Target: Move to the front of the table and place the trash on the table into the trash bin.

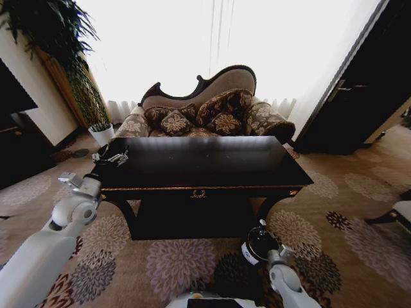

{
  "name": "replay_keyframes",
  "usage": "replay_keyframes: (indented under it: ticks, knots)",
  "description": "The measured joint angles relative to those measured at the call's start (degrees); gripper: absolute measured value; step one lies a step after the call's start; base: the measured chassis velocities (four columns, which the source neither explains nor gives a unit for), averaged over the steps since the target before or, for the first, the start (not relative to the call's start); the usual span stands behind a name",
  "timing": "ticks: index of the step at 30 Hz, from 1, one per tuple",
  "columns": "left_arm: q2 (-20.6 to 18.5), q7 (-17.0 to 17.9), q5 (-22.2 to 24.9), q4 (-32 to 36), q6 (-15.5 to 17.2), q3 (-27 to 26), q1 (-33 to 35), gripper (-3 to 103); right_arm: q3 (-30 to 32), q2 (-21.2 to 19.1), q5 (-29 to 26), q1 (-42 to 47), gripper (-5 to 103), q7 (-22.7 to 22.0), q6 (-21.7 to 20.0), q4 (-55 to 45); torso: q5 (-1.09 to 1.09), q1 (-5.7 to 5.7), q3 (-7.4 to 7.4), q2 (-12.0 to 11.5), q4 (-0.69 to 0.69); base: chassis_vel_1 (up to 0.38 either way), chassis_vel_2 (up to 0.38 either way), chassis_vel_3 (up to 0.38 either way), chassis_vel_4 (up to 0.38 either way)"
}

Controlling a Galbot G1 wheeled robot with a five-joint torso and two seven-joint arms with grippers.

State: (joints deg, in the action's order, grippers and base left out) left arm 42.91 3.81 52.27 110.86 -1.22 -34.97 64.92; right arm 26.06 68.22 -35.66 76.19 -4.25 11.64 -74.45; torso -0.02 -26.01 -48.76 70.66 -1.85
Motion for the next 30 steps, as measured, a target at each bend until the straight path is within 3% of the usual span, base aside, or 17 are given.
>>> replay_keyframes:
  ticks: [4, 8, 21, 28, 29, 30]
  knots:
    - [0.0, 0.0, 0.0, 0.0, 0.0, 0.0, 0.0, 100, -2.9, -2.7, 1.3, -6.5, 0, -0.1, 2.2, 13.0, 0.01, 0.00, 0.00, 0.0, -0.01, 0.000, 0.000, 0.000, 0.000]
    - [0.0, 0.0, 0.0, 0.0, 0.0, 0.0, 0.0, 100, -4.4, -4.3, 0.2, -10.6, 0, -0.4, 2.3, 19.4, 0.01, 0.00, 0.00, 0.0, 0.00, 0.000, 0.000, 0.000, 0.000]
    - [0.0, 0.0, 0.0, 0.0, 0.0, 0.0, 0.0, 100, -7.5, -5.9, -1.1, -14.8, -3, -0.3, 2.7, 30.6, 0.01, 0.00, 0.00, 0.0, -0.02, 0.000, 0.000, 0.000, 0.000]
    - [0.0, 0.0, 0.0, 0.0, 0.0, 0.0, 0.0, 100, -8.1, -4.5, 0.0, -14.4, 14, 0.5, 3.1, 32.3, 0.00, 0.00, 0.00, 0.0, -0.01, 0.000, 0.000, 0.000, 0.000]
    - [0.0, 0.0, 0.0, 0.0, 0.0, 0.0, 0.0, 100, -8.2, -4.0, 0.0, -14.2, 24, 0.5, 3.1, 32.0, 0.01, 0.00, 0.00, 0.0, -0.02, 0.000, 0.000, 0.000, 0.000]
    - [0.0, 0.0, 0.0, 0.0, 0.0, 0.0, 0.0, 100, -8.3, -3.8, 0.1, -14.2, 24, 0.5, 3.1, 31.8, 0.02, 0.00, 0.00, 0.0, -0.01, 0.000, 0.000, 0.000, 0.000]
